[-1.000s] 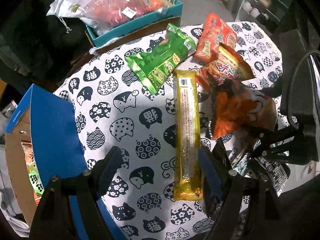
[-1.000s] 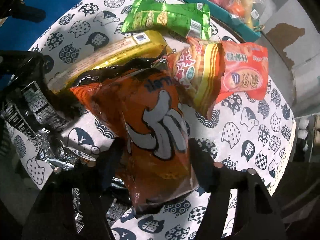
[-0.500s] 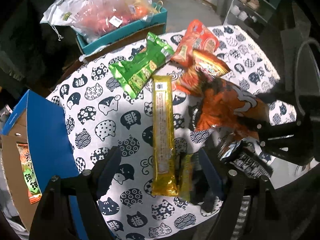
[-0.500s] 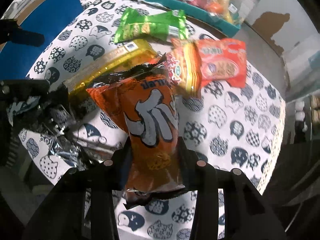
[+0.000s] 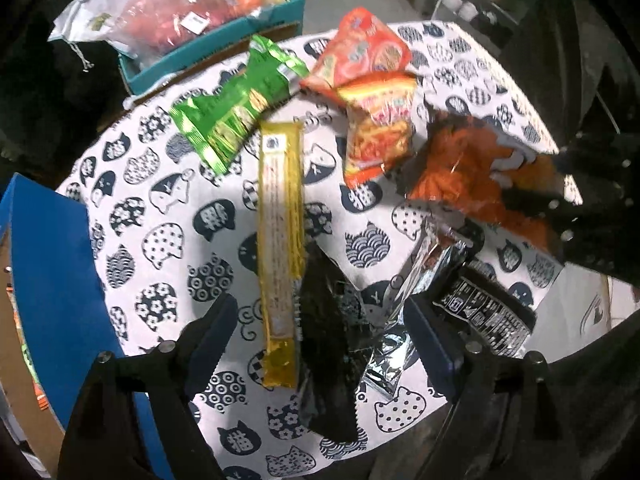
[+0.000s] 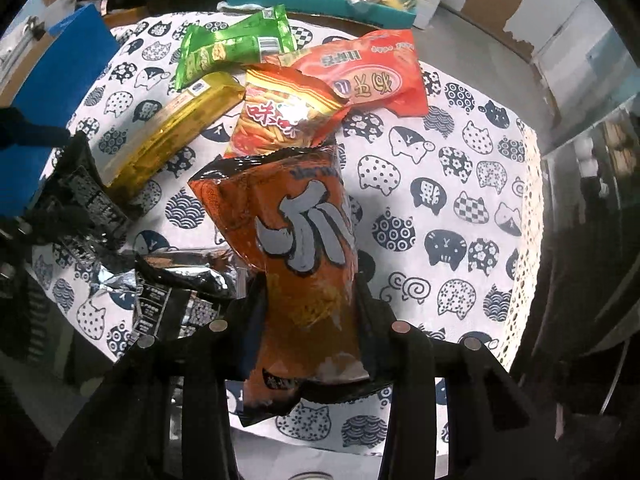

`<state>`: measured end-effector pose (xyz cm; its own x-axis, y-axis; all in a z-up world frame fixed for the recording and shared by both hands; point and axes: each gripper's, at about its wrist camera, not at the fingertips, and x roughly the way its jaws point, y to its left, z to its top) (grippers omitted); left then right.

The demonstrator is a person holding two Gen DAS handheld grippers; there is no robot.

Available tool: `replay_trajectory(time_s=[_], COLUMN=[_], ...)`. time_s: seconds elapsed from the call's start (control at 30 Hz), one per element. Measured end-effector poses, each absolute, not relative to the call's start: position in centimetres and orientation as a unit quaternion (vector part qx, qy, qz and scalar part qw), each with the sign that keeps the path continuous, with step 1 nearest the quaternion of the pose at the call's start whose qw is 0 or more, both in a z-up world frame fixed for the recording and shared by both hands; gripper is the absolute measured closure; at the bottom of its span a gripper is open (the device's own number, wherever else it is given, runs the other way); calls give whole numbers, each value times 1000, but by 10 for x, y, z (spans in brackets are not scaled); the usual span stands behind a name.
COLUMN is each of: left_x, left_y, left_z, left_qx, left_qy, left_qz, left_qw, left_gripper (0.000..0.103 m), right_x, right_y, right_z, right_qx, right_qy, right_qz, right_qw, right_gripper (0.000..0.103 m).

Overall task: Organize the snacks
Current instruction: 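Carry both packets over the cardboard box and release them inside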

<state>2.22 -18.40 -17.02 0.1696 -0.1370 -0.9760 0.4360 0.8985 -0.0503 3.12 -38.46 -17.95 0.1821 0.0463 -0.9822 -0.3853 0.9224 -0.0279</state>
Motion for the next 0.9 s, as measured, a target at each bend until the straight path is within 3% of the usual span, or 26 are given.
replay_trajectory(time_s=[0.03, 0.07, 0.17, 0.33, 0.9], left_x=[20, 19, 15, 13, 22], left_y=[-185, -186, -184, -179, -157], left_z=[-175, -180, -189, -179, -118], left_qx=[130, 140, 128, 116, 95], left_qy=[617, 621, 633, 618, 556], left_qz=[-188, -186, -195, -195, -179], left_qw=[753, 749, 738, 753, 806], left_gripper=[29, 48, 75, 81, 81], right_x=[31, 30, 30, 30, 34], right_y=[-384, -383, -381, -380, -372], right_z=[-178, -177, -175, -169, -122], right_qx=[-135, -134, -131, -125, -102], right_qy=[622, 620, 617, 609, 556], right_qz=[142, 143, 143, 143, 145], right_qw=[758, 759, 763, 770, 812], right_gripper=[65, 65, 65, 65, 65])
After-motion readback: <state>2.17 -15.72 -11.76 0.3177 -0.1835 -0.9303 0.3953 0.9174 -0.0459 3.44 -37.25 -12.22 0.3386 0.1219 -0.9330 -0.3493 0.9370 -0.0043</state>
